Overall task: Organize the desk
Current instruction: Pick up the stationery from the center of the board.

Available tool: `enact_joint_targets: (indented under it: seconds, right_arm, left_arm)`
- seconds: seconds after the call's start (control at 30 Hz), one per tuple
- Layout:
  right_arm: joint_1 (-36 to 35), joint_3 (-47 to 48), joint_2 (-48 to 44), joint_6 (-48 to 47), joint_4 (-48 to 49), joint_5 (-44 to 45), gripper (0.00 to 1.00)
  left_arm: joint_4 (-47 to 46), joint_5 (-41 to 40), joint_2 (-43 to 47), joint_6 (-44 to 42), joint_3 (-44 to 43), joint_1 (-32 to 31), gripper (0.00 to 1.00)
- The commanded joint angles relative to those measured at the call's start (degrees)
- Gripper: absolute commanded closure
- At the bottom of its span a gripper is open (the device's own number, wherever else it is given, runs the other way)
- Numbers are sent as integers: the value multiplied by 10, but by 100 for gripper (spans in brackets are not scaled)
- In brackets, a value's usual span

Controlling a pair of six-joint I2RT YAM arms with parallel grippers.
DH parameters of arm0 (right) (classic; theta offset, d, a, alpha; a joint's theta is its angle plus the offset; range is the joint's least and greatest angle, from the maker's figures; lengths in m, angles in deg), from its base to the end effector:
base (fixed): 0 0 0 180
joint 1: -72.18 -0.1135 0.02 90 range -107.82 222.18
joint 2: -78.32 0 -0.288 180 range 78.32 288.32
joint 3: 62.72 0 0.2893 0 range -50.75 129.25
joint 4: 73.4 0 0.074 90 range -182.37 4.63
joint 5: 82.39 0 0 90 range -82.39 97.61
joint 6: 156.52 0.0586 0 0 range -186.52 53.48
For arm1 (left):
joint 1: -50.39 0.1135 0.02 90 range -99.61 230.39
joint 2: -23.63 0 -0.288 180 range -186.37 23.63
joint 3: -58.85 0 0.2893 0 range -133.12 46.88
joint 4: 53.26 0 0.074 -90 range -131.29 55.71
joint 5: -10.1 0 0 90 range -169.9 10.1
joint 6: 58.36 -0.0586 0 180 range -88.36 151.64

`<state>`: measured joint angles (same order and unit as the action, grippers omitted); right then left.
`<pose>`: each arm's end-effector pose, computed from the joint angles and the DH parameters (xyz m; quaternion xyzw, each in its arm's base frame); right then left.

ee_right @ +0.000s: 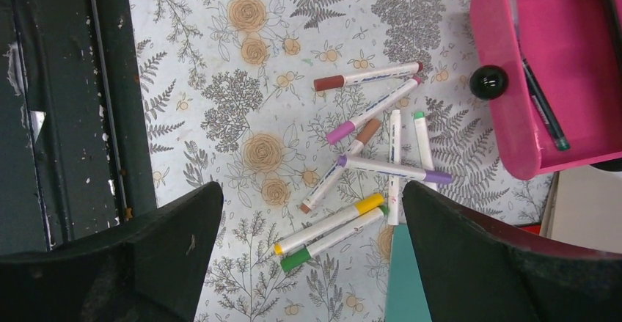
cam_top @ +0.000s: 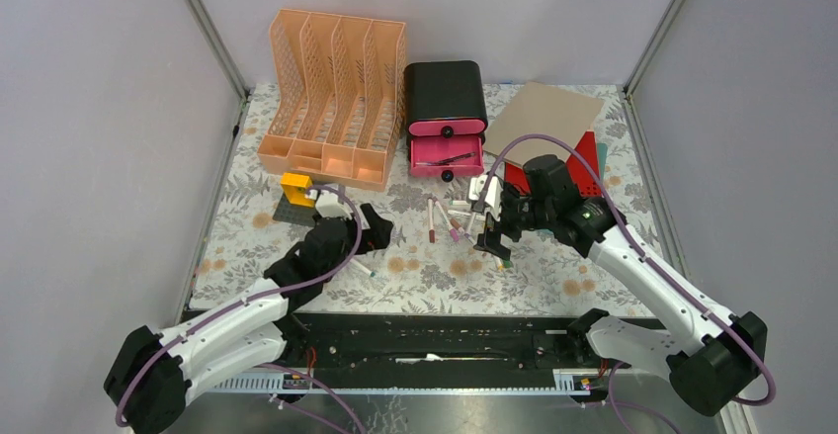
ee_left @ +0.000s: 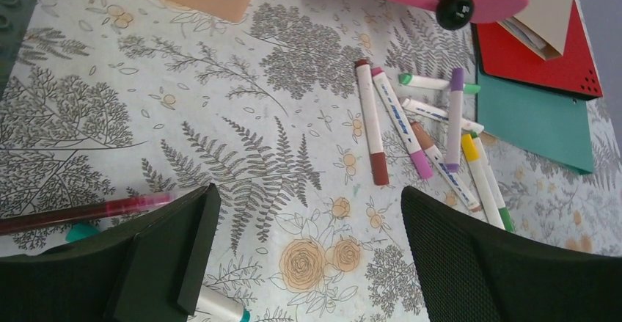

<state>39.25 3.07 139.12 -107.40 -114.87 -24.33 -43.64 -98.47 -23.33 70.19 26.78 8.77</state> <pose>0.2074 0.1713 0.3165 -0.6145 0.6120 0.2151 0.4489 0.1775 -0.1328 0.1959 -0.0650 0.8321 -0.2399 0.4958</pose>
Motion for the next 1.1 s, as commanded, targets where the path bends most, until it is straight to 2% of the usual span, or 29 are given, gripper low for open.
enact_joint_targets:
  seconds: [0.0,0.13,0.23,0.6,0.73,1.07]
  right_arm:
    - [5,-10,2,-14,22,-18,0]
    - [6,-16,1,-19,23,-14,0]
    - [6,-17,0,-22,23,-9,0]
    - [7,-22,0,-28,23,-1,0]
    - [7,-23,-1,-29,23,0,0]
    - [6,-25,2,-31,23,0,0]
  left_arm:
    - [6,45,-9,52,-4,37,1]
    - [43,42,-15,93,-10,55,1]
    - [99,-4,-15,136,-25,63,1]
    - [382,-156,-94,357,-139,69,6]
    - [395,-160,-129,384,-152,86,8]
    - [359,-134,-175,368,-150,148,15]
